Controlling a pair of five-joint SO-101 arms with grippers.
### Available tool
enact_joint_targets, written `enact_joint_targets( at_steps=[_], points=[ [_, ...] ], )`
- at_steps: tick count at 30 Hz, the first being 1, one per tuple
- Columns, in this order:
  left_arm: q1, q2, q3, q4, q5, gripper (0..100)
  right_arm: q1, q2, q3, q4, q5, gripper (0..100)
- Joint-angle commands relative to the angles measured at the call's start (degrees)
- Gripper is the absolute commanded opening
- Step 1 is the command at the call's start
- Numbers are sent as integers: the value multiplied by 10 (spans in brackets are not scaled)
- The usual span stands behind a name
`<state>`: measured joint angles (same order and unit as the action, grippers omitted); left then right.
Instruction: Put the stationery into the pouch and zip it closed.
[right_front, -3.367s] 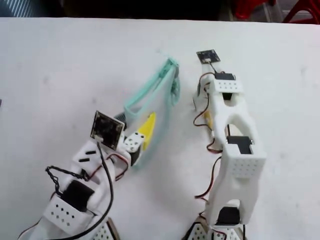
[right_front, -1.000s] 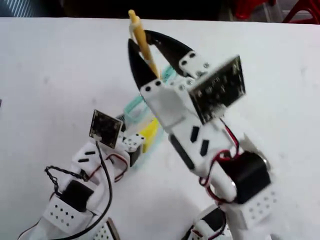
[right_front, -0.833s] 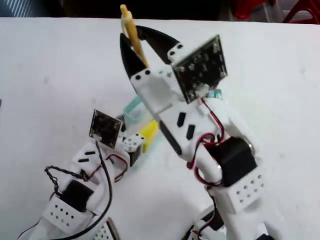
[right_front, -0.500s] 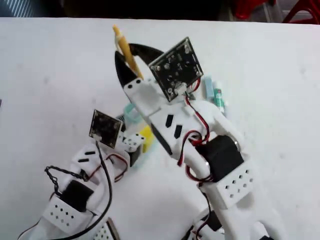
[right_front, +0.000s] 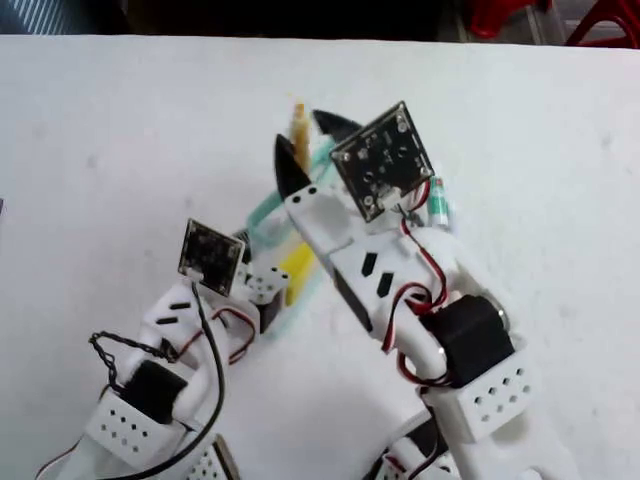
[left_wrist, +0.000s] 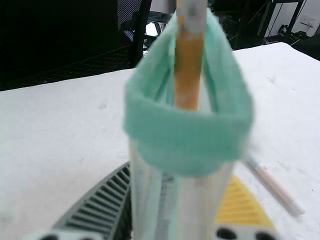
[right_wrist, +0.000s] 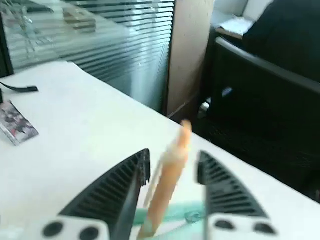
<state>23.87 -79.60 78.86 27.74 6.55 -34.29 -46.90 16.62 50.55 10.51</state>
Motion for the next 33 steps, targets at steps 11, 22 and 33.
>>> enact_joint_targets(
  at_steps=[11,22,33],
  points=[
    [4,-13,-7,2,6,195,37,-17,-7,15,-1,205],
    [3,-14,-7,2,6,138,211,-7,-2,13,-4,205],
    [3,-14,-7,1,5,68,385,291,-19,63,-4,205]
  ],
)
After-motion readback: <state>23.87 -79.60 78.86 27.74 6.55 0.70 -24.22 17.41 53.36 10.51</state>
